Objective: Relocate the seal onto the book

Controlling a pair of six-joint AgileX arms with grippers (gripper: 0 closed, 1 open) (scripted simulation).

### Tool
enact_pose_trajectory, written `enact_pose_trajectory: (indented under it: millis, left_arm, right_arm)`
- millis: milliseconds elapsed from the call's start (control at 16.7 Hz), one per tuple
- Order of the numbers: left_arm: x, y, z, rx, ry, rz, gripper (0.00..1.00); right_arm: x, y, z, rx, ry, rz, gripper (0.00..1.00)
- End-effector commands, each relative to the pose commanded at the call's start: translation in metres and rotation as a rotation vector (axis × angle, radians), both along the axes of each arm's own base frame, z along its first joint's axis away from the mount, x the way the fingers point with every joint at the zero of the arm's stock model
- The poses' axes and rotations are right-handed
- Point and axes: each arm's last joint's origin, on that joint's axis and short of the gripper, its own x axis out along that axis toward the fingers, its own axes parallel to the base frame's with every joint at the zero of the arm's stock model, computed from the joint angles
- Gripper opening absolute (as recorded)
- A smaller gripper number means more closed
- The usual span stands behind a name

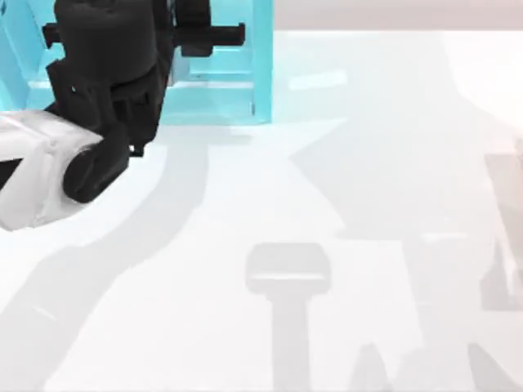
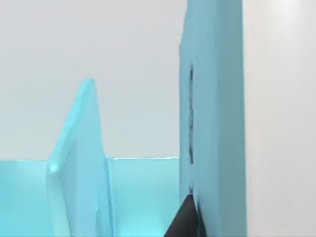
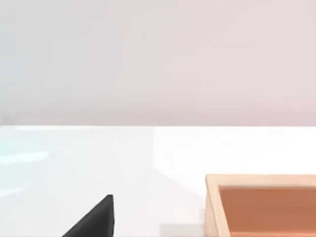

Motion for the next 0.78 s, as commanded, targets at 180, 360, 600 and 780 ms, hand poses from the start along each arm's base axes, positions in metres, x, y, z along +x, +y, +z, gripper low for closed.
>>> enact_pose_trajectory:
  millis: [180,360,600,780]
  left_arm:
    - [-0.041,0.009,0.019,0.001,0.005,-0.001,0.0]
    - [-0.061,0.014,0.023,0.009,0.017,-0.001,0.0]
    - [-0.063,0.014,0.024,0.01,0.019,-0.001,0.0]
    - [-0.061,0.014,0.022,0.021,0.022,0.001,0.0]
  right_arm:
    - [0.0,0.0,0.0,0.0,0.0,0.0,1.0]
    - [0.0,0.0,0.0,0.0,0.0,0.0,1.0]
    - [0.0,0.0,0.0,0.0,0.0,0.0,1.0]
    - [0.0,0.0,0.0,0.0,0.0,0.0,1.0]
